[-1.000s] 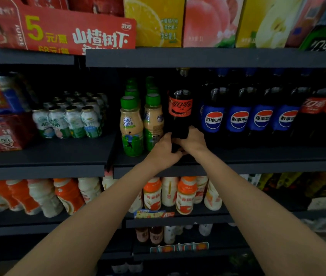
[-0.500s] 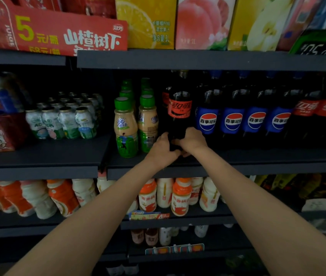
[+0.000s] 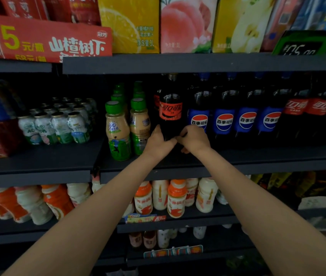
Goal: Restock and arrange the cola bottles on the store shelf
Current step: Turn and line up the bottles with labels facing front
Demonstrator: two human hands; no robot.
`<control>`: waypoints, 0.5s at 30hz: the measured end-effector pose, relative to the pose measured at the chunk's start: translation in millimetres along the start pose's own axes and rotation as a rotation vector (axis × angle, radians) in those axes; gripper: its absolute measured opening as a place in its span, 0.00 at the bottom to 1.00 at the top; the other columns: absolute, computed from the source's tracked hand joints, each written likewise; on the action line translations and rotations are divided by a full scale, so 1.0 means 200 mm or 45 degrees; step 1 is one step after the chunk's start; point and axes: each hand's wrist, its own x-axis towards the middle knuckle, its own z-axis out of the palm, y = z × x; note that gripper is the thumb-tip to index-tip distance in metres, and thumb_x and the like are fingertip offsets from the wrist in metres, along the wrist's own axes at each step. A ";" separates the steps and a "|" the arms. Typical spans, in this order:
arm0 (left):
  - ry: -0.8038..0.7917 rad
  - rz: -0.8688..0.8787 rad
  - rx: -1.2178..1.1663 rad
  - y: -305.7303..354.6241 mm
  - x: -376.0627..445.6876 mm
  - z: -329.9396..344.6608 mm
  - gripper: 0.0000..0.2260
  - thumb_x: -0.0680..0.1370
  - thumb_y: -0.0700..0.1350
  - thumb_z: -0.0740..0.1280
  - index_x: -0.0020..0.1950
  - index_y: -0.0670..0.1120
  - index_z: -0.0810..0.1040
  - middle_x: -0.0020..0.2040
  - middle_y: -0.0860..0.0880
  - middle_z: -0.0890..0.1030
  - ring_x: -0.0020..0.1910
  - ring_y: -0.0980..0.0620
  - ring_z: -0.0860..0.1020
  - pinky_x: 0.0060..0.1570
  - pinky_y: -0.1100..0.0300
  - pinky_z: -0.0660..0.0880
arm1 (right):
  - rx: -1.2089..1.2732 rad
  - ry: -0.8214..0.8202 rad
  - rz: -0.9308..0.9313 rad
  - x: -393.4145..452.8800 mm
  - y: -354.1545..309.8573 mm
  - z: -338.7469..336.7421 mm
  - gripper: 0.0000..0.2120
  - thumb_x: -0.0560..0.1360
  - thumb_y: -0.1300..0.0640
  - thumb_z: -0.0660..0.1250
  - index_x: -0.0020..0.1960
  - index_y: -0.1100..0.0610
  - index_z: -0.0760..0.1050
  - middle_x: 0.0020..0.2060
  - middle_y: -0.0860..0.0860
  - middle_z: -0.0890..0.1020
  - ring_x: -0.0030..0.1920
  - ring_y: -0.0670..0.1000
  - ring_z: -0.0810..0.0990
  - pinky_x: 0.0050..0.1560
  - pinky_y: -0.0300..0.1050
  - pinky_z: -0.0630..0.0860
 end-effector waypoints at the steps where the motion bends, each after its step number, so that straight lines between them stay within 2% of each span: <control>1: 0.002 0.008 0.001 0.00 0.00 0.00 0.27 0.75 0.41 0.64 0.72 0.43 0.60 0.68 0.42 0.71 0.66 0.45 0.70 0.63 0.58 0.67 | -0.004 0.018 -0.008 0.00 0.01 0.00 0.07 0.75 0.56 0.67 0.48 0.61 0.75 0.39 0.57 0.81 0.37 0.57 0.84 0.45 0.54 0.82; 3: 0.002 0.020 0.006 -0.01 -0.02 0.02 0.30 0.75 0.42 0.64 0.74 0.43 0.56 0.69 0.42 0.69 0.67 0.45 0.69 0.65 0.55 0.68 | -0.026 0.074 -0.040 0.00 0.02 -0.01 0.09 0.75 0.55 0.67 0.50 0.60 0.76 0.40 0.57 0.83 0.38 0.57 0.84 0.46 0.55 0.81; 5: 0.002 -0.004 0.040 -0.02 -0.03 0.03 0.32 0.75 0.43 0.64 0.76 0.44 0.52 0.71 0.42 0.67 0.69 0.45 0.68 0.66 0.55 0.67 | -0.078 0.137 -0.057 0.00 0.04 -0.01 0.10 0.75 0.52 0.67 0.46 0.60 0.77 0.41 0.58 0.83 0.40 0.57 0.83 0.45 0.54 0.81; 7: -0.010 -0.052 0.066 -0.03 -0.05 0.05 0.33 0.76 0.43 0.63 0.77 0.43 0.49 0.72 0.42 0.65 0.70 0.45 0.66 0.66 0.57 0.65 | -0.145 0.199 -0.034 -0.01 0.07 -0.02 0.14 0.75 0.50 0.67 0.36 0.59 0.75 0.36 0.57 0.82 0.39 0.57 0.82 0.38 0.49 0.79; 9: -0.024 -0.092 0.078 -0.04 -0.07 0.07 0.33 0.77 0.43 0.63 0.76 0.42 0.48 0.73 0.42 0.63 0.71 0.45 0.64 0.66 0.59 0.64 | -0.195 0.291 0.016 -0.04 0.11 -0.04 0.18 0.75 0.48 0.66 0.31 0.58 0.71 0.31 0.54 0.77 0.38 0.56 0.80 0.29 0.42 0.70; 10: -0.026 -0.110 0.080 -0.04 -0.08 0.08 0.33 0.77 0.43 0.63 0.76 0.42 0.48 0.73 0.42 0.63 0.71 0.45 0.64 0.66 0.59 0.64 | -0.194 0.334 0.038 -0.05 0.13 -0.05 0.18 0.74 0.47 0.67 0.33 0.58 0.72 0.32 0.54 0.77 0.40 0.57 0.80 0.30 0.41 0.68; 12: -0.022 -0.132 0.076 -0.05 -0.08 0.09 0.33 0.77 0.43 0.64 0.76 0.42 0.49 0.72 0.41 0.65 0.70 0.44 0.66 0.65 0.59 0.65 | -0.160 0.398 0.086 -0.06 0.19 -0.06 0.16 0.73 0.46 0.68 0.43 0.60 0.76 0.41 0.56 0.80 0.46 0.58 0.80 0.36 0.43 0.70; 15: 0.002 -0.165 0.102 -0.05 -0.07 0.11 0.32 0.76 0.43 0.64 0.76 0.41 0.51 0.72 0.41 0.65 0.70 0.43 0.66 0.66 0.57 0.65 | -0.094 0.426 0.141 -0.06 0.24 -0.07 0.24 0.72 0.46 0.69 0.58 0.63 0.71 0.54 0.60 0.79 0.53 0.60 0.79 0.44 0.49 0.75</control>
